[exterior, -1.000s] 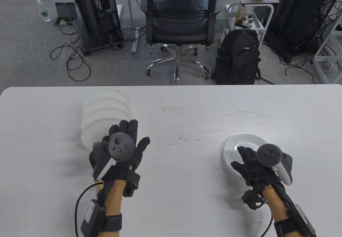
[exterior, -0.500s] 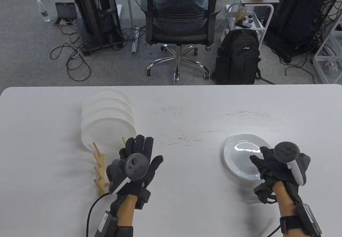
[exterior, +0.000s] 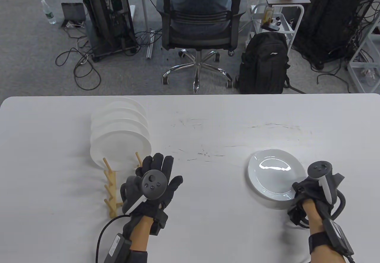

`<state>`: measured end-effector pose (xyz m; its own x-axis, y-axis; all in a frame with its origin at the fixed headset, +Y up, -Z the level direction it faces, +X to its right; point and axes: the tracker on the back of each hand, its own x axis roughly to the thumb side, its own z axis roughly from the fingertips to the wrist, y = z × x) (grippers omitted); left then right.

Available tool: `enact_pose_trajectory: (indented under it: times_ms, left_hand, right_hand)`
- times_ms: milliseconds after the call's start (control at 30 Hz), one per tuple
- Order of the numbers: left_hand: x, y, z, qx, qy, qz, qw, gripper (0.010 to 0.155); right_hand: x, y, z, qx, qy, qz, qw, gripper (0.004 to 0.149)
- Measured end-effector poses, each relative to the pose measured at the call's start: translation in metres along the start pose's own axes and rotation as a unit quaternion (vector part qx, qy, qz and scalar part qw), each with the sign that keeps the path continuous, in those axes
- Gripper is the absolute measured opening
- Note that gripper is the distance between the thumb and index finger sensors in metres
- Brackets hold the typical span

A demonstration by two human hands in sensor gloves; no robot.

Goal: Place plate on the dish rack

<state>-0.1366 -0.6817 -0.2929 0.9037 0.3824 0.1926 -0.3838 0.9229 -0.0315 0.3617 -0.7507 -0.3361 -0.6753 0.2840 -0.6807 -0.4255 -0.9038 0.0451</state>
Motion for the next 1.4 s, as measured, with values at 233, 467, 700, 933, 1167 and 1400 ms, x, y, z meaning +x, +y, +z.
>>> enact_pose_trajectory:
  times_ms: [233,467,700,933,1167,1400]
  left_hand:
    - [0.005,0.0,0.001,0.0,-0.008,-0.003,1.0,0.075]
    - [0.007,-0.002,0.002,0.028,-0.044,0.078,0.996,0.075]
    - [0.018,-0.024,-0.002,-0.08,-0.032,0.324,0.942,0.087]
    - [0.04,-0.063,-0.009,-0.2,-0.071,0.564,0.798,0.096]
    - [0.009,-0.004,-0.005,0.013,-0.018,0.481,0.876,0.051]
    - [0.013,0.13,0.008,0.184,-0.073,0.007,0.98,0.046]
  right_hand:
    - [0.003,-0.065,0.035,-0.084,-0.072,-0.128,0.986,0.048]
    - [0.015,-0.077,0.066,-0.057,-0.22,-0.274,0.935,0.063]
    - [0.034,-0.043,0.069,0.222,-0.257,-0.483,0.807,0.06]
    - [0.078,-0.005,0.111,0.348,-0.335,-0.474,0.736,0.06]
    - [0.082,-0.018,0.123,0.167,-0.428,-0.333,0.823,0.062]
    - [0.07,-0.014,0.095,0.053,-0.398,-0.04,0.915,0.071]
